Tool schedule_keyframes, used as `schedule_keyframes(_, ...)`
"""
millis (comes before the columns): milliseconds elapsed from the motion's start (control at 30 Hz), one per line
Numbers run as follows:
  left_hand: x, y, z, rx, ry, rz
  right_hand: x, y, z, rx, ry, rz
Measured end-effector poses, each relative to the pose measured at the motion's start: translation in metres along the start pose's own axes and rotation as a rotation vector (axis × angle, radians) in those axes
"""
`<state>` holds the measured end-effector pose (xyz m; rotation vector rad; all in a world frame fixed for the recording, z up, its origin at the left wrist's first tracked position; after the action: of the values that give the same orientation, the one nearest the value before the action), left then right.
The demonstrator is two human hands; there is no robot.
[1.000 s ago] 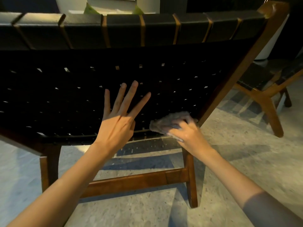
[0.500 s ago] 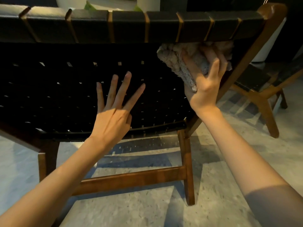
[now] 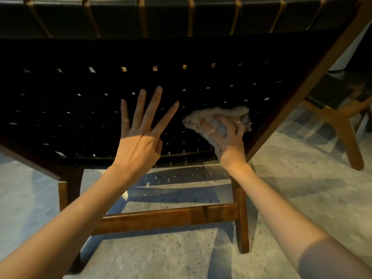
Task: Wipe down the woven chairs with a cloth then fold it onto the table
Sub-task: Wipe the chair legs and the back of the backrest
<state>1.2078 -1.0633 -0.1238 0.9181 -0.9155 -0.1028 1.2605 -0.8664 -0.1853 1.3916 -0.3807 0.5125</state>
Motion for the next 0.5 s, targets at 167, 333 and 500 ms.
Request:
schedule_keyframes(167,-0.003,-0.002,0.002,-0.036,-0.003,0.032,-0.058,-0.039,-0.004,-0.099,-0.134,0.383)
schedule_keyframes(333,0.000,-0.004,0.003,-0.053,-0.011,0.042,-0.071,-0.043,0.000,-0.085,-0.192,0.644)
schedule_keyframes(500,0.017,-0.009,0.018,0.010,-0.015,-0.016,0.010,-0.023,0.056,0.249,-0.119,0.283)
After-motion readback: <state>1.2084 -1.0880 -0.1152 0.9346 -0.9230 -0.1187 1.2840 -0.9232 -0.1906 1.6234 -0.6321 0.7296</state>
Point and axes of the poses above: each hand's wrist, its own y-axis towards the middle knuckle, its own x-axis out of the back of the hand, z = x × y, the point moved 7 cm from there along y, towards the middle knuckle
